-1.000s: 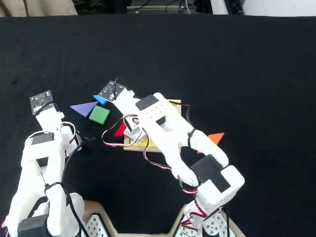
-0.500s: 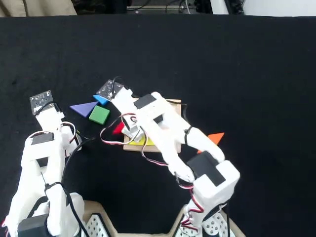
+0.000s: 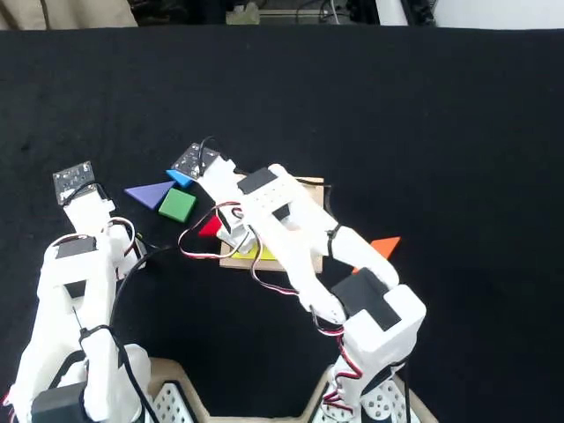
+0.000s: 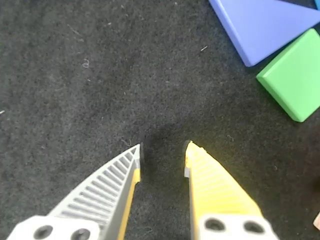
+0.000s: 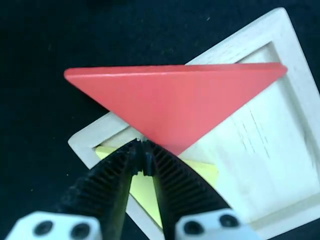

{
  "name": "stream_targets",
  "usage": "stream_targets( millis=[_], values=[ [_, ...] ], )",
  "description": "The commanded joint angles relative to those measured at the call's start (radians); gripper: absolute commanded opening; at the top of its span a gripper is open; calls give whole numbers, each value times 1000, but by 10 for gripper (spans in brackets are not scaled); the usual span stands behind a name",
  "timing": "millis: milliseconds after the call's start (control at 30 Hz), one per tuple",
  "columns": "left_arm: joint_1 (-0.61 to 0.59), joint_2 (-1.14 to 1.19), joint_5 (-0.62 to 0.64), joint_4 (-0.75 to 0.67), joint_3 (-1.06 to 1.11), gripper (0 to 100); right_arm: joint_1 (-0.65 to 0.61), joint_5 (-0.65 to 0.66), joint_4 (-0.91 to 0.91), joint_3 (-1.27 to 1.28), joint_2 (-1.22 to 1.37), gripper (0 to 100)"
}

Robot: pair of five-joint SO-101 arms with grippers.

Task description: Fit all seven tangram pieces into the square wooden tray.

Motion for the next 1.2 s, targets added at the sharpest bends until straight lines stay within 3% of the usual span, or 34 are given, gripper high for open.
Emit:
stream_targets(
  millis=[0, 167, 400, 800, 1167],
  values=[
    [12, -26, -5, -15, -4, 152, 49, -12, -17, -87, 2, 11],
    [12, -26, -5, -15, -4, 152, 141, -12, -17, -134, 2, 11],
    [12, -26, -5, -15, -4, 152, 141, -12, -14, -136, -5, 11],
    [12, -26, -5, -15, -4, 152, -15, -81, -23, -414, 67, 11],
    [5, -26, -2, -15, -4, 152, -71, -80, 12, -447, 237, 11]
  ],
)
